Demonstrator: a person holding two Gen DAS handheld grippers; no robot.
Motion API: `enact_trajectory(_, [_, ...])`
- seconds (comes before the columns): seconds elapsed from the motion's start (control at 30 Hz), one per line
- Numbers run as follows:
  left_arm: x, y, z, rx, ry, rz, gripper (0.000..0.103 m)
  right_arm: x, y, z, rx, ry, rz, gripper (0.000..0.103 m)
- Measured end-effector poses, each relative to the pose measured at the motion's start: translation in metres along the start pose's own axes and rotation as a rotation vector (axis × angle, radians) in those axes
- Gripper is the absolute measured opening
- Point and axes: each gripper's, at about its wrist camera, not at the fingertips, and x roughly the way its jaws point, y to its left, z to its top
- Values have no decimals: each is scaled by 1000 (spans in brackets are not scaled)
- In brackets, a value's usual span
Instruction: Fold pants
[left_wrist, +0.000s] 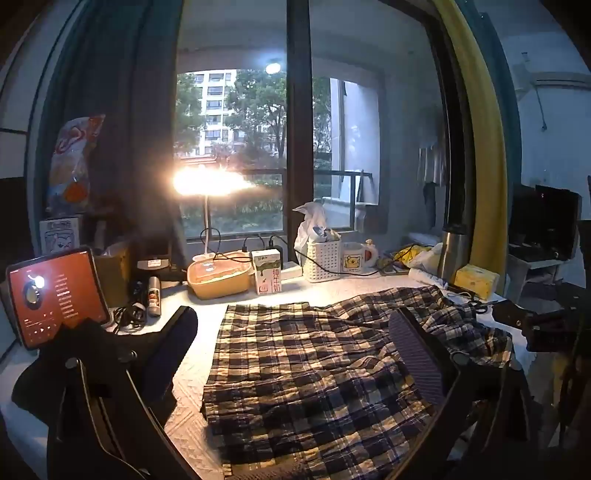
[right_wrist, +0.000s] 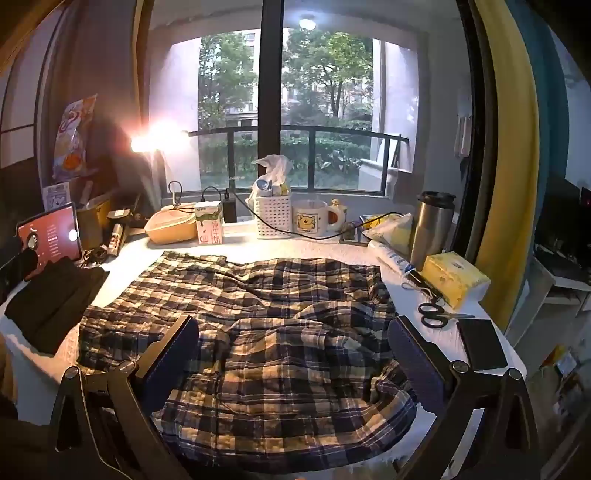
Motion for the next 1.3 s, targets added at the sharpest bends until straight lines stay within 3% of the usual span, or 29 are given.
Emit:
enact_trajectory(0.1, [-4,-15,0,38,7,19,102,0,1,0,13,7,0,103])
enact_trajectory(0.2, [1,4,1,-39,27,-16,102,0,2,0,12,5,0,103])
enact_trajectory(1.3, [2,13,-2,-79,47,15,102,-1,7,4,-10,-4,10,103])
